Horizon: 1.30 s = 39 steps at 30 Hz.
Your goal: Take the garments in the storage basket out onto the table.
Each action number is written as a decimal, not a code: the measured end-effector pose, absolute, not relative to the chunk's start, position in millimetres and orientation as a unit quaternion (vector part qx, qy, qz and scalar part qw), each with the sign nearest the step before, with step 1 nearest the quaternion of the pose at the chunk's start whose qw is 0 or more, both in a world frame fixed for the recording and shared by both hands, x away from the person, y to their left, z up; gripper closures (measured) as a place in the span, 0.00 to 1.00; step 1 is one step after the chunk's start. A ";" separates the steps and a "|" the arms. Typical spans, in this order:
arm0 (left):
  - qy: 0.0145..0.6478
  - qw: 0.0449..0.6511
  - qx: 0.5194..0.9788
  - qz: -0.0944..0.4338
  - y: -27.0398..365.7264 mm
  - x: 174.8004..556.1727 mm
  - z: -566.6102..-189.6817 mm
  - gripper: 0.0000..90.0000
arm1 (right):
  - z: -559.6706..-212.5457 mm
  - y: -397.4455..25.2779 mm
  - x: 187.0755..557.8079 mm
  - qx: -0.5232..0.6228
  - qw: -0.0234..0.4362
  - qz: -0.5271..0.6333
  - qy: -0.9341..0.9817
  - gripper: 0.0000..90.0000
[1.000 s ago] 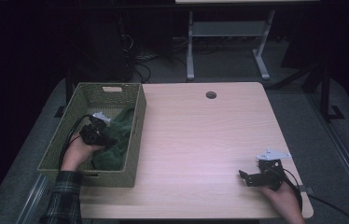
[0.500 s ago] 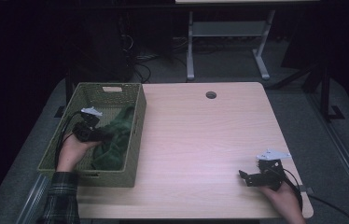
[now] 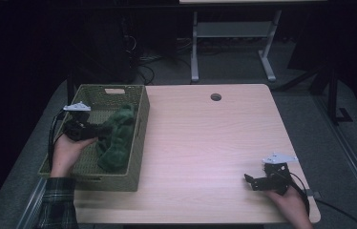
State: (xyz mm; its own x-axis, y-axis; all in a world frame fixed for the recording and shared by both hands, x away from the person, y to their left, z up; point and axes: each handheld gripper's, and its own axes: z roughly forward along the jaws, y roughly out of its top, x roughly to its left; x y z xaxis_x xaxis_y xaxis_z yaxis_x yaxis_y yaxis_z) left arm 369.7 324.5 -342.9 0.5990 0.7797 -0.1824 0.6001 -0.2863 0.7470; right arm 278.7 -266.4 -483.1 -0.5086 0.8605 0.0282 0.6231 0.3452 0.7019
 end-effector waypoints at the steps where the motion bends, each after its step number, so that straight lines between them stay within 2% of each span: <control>1: 0.435 0.417 0.791 0.110 324.6 368.5 -340.6 0.88 | -483.1 -266.3 278.7 0.463 0.177 0.336 0.801 0.02; 22: 0.387 0.493 0.767 0.139 313.2 339.0 -292.3 0.89 | -483.1 -266.3 278.6 0.464 0.176 0.336 0.801 0.02; 39: 0.313 0.541 0.764 0.163 269.3 317.1 -246.0 0.90 | -483.1 -266.2 278.7 0.464 0.176 0.336 0.801 0.02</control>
State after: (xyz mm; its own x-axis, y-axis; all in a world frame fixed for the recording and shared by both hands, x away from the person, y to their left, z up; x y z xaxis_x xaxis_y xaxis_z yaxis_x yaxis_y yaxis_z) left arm 317.1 269.3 -246.0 0.7516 0.6536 -0.0889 0.3013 -0.2203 0.9277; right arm 278.7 -266.2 -483.1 -0.5078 0.8610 0.0292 0.6238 0.3441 0.7018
